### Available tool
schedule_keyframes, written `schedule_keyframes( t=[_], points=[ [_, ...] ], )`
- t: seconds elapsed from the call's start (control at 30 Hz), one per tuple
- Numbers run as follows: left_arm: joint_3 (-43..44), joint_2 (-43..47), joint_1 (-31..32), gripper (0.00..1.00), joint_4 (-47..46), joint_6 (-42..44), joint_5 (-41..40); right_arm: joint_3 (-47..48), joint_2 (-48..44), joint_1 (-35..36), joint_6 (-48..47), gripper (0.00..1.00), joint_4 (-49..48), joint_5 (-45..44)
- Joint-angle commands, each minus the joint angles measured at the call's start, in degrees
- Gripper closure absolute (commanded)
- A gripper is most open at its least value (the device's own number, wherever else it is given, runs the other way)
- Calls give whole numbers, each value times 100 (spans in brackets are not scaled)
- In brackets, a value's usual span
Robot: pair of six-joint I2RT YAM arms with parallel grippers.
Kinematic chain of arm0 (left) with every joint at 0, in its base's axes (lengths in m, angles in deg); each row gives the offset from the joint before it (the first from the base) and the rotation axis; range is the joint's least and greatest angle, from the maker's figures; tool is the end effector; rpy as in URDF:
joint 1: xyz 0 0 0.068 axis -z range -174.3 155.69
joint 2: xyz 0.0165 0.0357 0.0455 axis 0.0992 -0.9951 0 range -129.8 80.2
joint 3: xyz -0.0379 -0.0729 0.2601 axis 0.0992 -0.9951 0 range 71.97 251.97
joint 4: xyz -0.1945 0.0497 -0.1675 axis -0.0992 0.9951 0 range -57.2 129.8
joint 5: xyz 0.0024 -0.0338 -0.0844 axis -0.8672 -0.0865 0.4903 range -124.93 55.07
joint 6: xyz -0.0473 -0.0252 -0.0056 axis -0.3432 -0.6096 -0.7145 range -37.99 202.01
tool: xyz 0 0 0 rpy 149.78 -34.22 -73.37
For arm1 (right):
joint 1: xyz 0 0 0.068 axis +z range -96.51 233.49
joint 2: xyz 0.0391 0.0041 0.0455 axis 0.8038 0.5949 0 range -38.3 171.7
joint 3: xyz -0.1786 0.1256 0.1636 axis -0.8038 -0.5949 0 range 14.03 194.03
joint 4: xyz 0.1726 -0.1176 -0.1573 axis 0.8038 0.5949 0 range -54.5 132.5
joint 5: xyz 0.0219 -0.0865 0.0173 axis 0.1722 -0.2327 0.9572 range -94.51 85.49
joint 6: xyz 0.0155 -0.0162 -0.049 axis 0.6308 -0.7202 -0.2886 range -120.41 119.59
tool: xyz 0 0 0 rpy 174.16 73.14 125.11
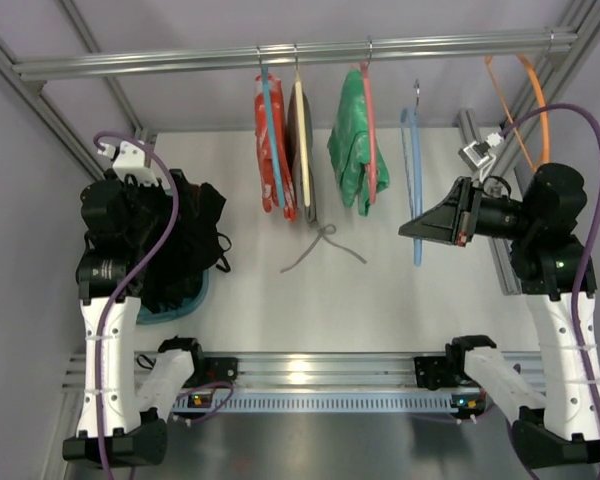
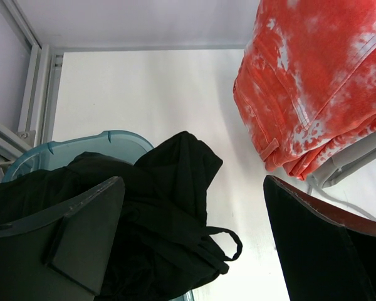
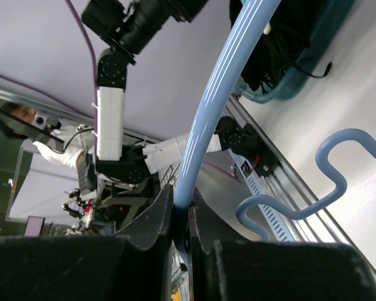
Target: Remove the trousers from the hanger
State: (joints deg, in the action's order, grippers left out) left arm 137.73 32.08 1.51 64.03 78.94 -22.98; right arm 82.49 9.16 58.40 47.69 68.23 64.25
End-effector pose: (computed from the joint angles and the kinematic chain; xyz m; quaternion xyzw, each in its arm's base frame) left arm 0.1649 0.0047 0.4160 0.0148 0.7840 -0.0758 0.6159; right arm 0.1305 0.0444 0.4341 -0.0957 0.7264 0.6244 0.2708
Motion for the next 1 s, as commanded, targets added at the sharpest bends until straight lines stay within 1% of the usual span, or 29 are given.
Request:
schedule_keyframes(
  t=[0.0, 0.1, 0.17, 0.2, 0.23, 0.37, 0.53, 0.63, 0.97],
  points=[
    [33, 75, -3, 2, -380, -132, 1, 693, 34, -157, 428, 100, -1128, 358],
    [156, 13, 5, 2, -380, -299, 80, 1080, 341, -323, 613, 100, -1041, 525],
    [218, 4, -3, 2, -380, -343, 133, 1274, 491, -726, 797, 100, -1058, 743],
    [227, 22, 5, 2, -389, -343, 124, 1283, 640, -858, 928, 100, -1293, 832],
    [244, 30, 5, 2, -389, -352, 124, 1292, 711, -1130, 1278, 100, -1443, 911],
    [236, 100, -3, 2, -389, -361, 106, 1687, 1194, -1597, 1413, 100, -1515, 1149],
    [139, 241, 5, 2, -389, -247, 45, 2363, 1731, -1905, 1571, 100, -1630, 1211],
    [78, 285, 5, 2, -389, -124, -8, 2539, 1924, -2046, 1545, 100, -1498, 1211],
    [-10, 365, 5, 2, -389, -53, -8, 2496, 2162, -2292, 1475, 100, -1269, 1237]
  ],
)
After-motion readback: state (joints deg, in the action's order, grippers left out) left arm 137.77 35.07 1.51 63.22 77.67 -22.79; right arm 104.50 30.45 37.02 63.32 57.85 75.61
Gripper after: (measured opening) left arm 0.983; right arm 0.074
